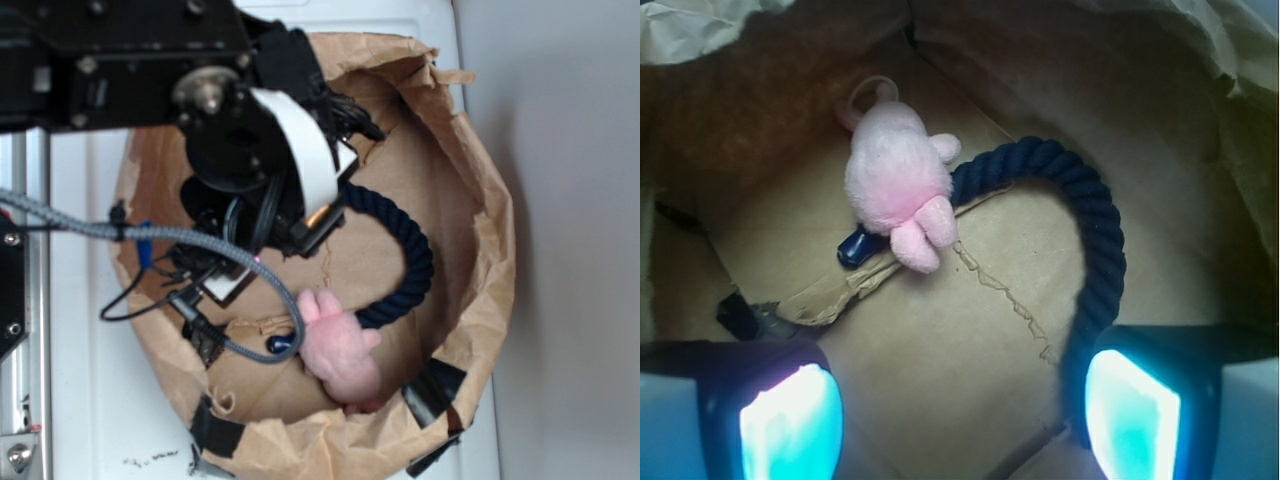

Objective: Grab the pink bunny.

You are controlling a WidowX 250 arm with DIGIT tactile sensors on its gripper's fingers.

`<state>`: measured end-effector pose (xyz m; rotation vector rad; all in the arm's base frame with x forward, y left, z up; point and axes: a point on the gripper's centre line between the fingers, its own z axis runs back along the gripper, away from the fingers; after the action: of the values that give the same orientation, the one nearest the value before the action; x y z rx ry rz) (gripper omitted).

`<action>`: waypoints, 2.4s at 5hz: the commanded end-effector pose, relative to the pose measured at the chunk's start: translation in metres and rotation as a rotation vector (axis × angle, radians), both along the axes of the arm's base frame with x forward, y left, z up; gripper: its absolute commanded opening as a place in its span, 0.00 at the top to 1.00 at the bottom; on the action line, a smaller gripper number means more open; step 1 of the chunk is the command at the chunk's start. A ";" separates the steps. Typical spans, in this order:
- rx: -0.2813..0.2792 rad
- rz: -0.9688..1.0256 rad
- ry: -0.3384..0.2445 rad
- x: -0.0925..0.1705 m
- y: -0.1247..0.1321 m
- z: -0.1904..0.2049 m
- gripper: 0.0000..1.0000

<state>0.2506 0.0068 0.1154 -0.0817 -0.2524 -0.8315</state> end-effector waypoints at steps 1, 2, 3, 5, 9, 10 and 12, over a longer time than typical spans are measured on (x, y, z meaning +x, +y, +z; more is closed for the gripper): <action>-0.008 -0.052 -0.030 -0.003 -0.037 -0.003 0.00; 0.000 -0.050 -0.023 -0.006 -0.056 -0.013 0.00; -0.005 -0.022 -0.023 -0.003 -0.070 -0.018 0.00; -0.005 -0.022 -0.023 -0.003 -0.070 -0.018 0.00; -0.028 0.080 -0.048 0.016 -0.053 -0.016 0.00; -0.037 0.122 -0.043 0.027 -0.043 -0.014 0.00; 0.034 0.335 -0.065 0.049 -0.029 -0.010 0.00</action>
<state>0.2898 -0.0138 0.0877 0.0066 -0.2512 -0.5025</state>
